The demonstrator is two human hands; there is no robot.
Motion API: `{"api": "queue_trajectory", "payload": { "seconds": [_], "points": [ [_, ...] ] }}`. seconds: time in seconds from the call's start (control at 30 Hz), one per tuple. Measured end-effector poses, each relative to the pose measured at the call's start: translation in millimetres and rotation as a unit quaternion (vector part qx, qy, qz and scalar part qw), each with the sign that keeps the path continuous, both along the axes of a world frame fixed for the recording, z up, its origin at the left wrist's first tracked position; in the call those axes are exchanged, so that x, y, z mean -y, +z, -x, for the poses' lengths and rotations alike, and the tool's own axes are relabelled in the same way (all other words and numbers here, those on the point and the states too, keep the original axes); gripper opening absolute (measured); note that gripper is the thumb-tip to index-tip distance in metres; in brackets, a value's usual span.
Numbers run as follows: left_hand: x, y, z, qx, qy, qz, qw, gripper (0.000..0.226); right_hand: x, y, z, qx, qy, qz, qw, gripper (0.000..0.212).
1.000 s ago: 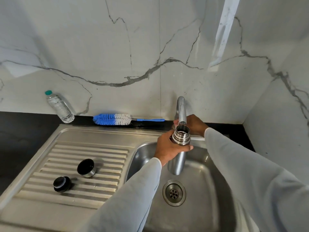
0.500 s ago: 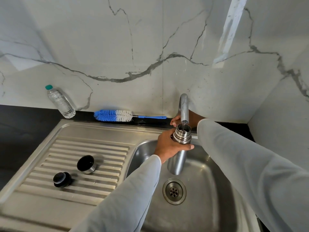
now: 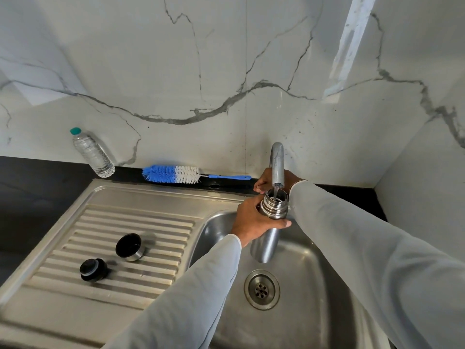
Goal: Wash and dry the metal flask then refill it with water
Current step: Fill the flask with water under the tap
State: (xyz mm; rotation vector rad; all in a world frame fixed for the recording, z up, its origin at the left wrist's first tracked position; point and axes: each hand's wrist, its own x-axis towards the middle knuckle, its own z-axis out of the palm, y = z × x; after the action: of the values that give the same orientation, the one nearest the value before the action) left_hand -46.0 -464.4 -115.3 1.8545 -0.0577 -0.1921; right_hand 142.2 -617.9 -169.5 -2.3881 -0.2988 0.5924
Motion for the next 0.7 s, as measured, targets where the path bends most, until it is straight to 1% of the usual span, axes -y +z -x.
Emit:
{"api": "queue_trajectory", "payload": {
  "seconds": [0.03, 0.13, 0.17, 0.2, 0.23, 0.37, 0.47, 0.53, 0.63, 0.67, 0.7],
  "points": [
    [0.0, 0.1, 0.0, 0.001, 0.000, 0.000, 1.000, 0.057, -2.1, 8.4, 3.9, -0.025, 0.005, -0.012, 1.000, 0.034],
    [0.3, 0.4, -0.2, 0.001, -0.001, -0.001, 1.000, 0.056, -4.3, 13.5, 10.8, -0.021, 0.031, 0.015, 0.999, 0.038],
    [0.4, 0.8, -0.1, 0.001, -0.002, -0.001, 1.000, 0.056, -3.3, 13.7, 12.3, -0.032, 0.007, 0.007, 0.999, 0.039],
    [0.4, 1.1, 0.0, 0.001, -0.002, -0.001, 1.000, 0.055, -2.3, 11.6, 12.3, -0.032, -0.013, -0.004, 0.999, 0.045],
    [0.3, 1.3, 0.1, 0.001, -0.001, -0.001, 1.000, 0.055, -0.3, 8.1, 10.7, -0.022, -0.010, -0.001, 1.000, 0.051],
    [0.2, 2.4, -0.9, 0.002, 0.003, -0.003, 1.000, 0.054, 1.8, 0.1, 2.0, 0.000, 0.029, 0.023, 0.999, 0.059],
    [0.8, 3.2, -1.5, 0.002, 0.000, -0.003, 1.000, 0.054, 4.1, -2.6, 1.1, -0.001, 0.024, 0.022, 0.999, 0.069],
    [1.2, 3.5, -1.3, 0.002, -0.002, -0.004, 1.000, 0.054, 3.8, 1.0, 7.2, 0.004, 0.009, 0.007, 1.000, 0.066],
    [1.0, 2.9, -1.1, 0.002, -0.006, -0.006, 1.000, 0.054, 1.3, 10.4, 17.1, 0.020, 0.013, 0.004, 1.000, 0.047],
    [0.9, 2.4, -1.2, 0.001, -0.006, -0.006, 1.000, 0.055, 1.8, 8.2, 17.0, 0.019, 0.009, 0.007, 1.000, 0.044],
    [0.8, 2.2, -0.9, 0.000, -0.005, -0.006, 1.000, 0.055, 4.2, 4.1, 13.1, 0.017, 0.010, 0.007, 1.000, 0.046]
  ]
}}
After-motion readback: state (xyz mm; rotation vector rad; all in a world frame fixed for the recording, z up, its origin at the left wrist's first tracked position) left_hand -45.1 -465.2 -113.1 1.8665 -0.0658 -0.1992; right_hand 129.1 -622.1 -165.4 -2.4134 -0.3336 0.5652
